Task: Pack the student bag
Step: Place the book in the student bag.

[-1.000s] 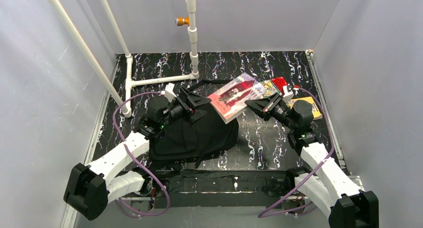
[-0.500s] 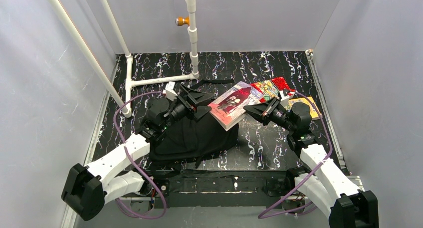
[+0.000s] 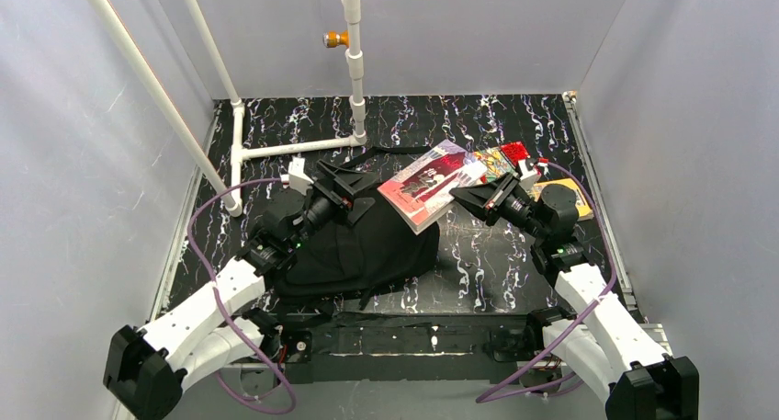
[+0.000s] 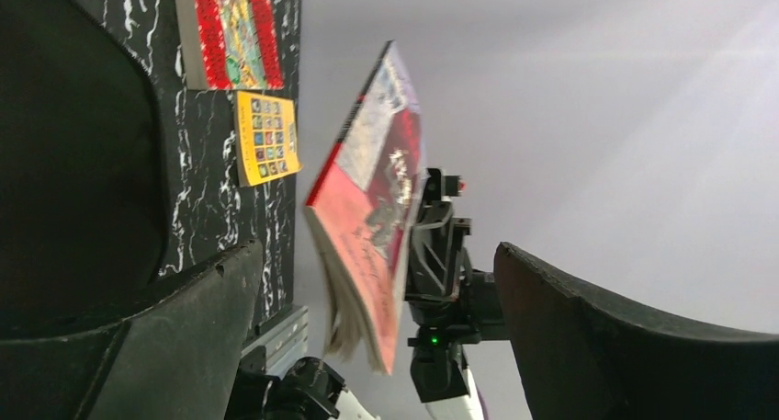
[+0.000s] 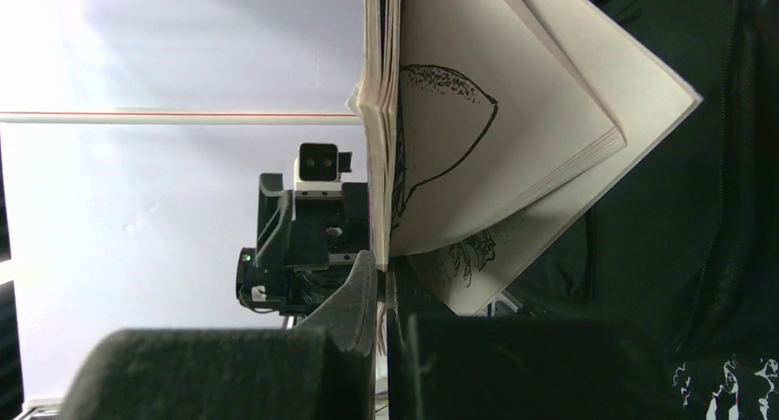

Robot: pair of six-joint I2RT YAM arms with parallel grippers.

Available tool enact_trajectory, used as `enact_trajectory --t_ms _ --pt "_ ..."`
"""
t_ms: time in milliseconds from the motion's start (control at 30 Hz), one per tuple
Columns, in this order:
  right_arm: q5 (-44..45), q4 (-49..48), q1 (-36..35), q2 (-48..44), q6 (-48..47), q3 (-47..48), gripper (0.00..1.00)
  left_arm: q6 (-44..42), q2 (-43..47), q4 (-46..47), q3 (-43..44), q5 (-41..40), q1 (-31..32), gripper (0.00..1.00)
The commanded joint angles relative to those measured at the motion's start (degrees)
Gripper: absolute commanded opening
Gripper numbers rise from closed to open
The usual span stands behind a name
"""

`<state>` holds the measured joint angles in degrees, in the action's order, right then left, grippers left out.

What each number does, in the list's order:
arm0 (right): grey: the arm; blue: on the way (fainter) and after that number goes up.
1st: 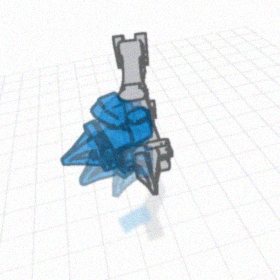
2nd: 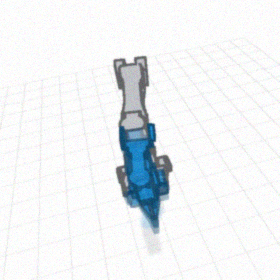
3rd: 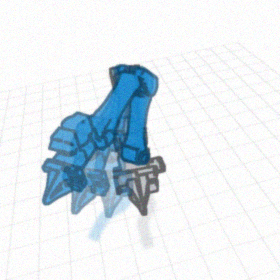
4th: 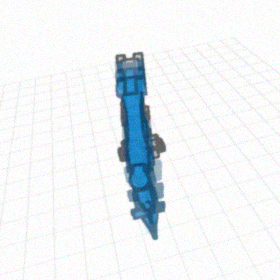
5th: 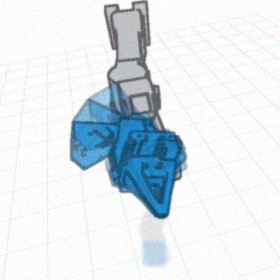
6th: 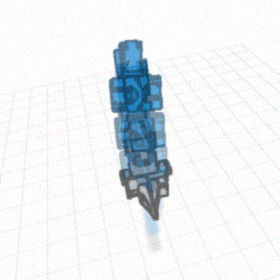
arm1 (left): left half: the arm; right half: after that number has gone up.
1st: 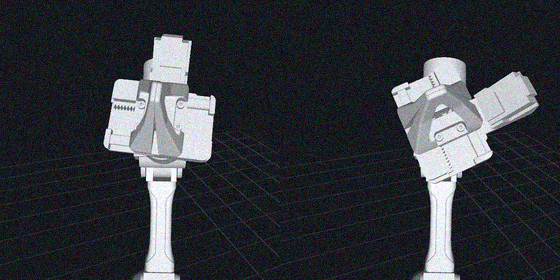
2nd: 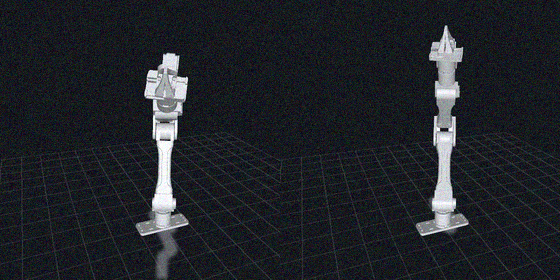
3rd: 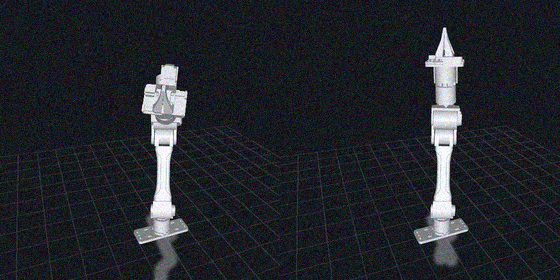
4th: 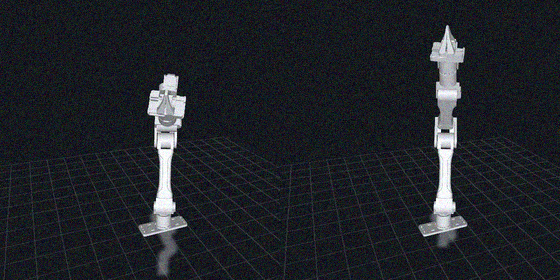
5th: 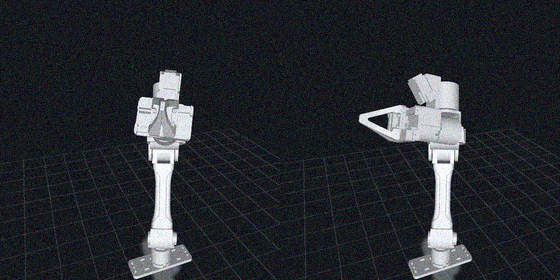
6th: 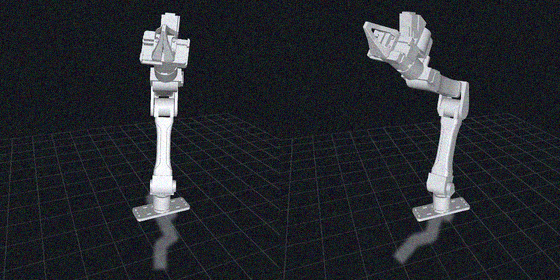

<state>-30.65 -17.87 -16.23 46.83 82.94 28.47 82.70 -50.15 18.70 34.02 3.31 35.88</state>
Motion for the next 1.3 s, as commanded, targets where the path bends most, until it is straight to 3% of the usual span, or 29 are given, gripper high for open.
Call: enact_trajectory --t_ms 0,133,200,367,500,633,700,767,833,933,1000,1100,1267 --pt "-0.8 -2.1 0.0 -0.8 -0.7 3.6 0.01 0.2 -6.6 -1.4 4.3 6.1 0.3 0.95" --pt "-1.5 -2.6 0.0 -0.9 -0.5 2.8 0.01 -0.4 -11.8 3.6 6.8 10.2 1.6 0.92" --pt "-1.4 -3.3 0.0 -1.3 0.2 1.8 0.01 0.3 -13.1 8.1 6.5 10.1 2.4 0.85" --pt "-4.0 -5.9 0.0 -2.0 0.4 -0.8 0.01 -0.6 -13.6 14.6 5.0 8.4 3.3 0.49" --pt "-4.8 -4.8 0.0 -4.0 -0.6 -2.4 0.01 -0.3 -11.8 22.4 0.5 3.4 3.3 0.35" --pt "-4.8 -2.2 0.0 -6.9 -1.8 -3.6 0.03 0.0 -12.1 28.2 -1.3 1.4 3.3 0.02" --pt "-4.8 -0.4 0.0 -8.7 -2.2 -4.1 0.08 -0.2 -12.3 29.4 -1.0 1.1 3.3 0.0" --pt "-4.0 3.3 0.0 -11.1 -4.9 -4.0 0.24 -1.9 -11.9 29.6 -0.5 0.6 3.3 0.0" --pt "-1.7 14.1 0.0 -13.1 -11.9 -2.0 0.44 -2.0 -11.3 29.5 -0.7 -1.4 3.2 0.0" --pt "3.0 31.8 0.0 -12.2 -25.1 3.6 0.63 3.7 -11.2 27.8 -1.0 -2.5 2.3 0.0" --pt "5.6 39.9 0.0 -10.7 -32.8 6.5 0.72 5.8 -11.2 24.9 -0.4 -2.0 1.3 0.0" --pt "7.8 44.3 0.0 -8.8 -40.2 9.6 0.81 9.0 -10.7 15.6 1.5 1.4 -0.4 0.0" --pt "4.3 37.6 0.0 -8.9 -40.5 10.9 0.87 11.1 -11.1 10.6 2.4 7.2 -2.2 0.0"
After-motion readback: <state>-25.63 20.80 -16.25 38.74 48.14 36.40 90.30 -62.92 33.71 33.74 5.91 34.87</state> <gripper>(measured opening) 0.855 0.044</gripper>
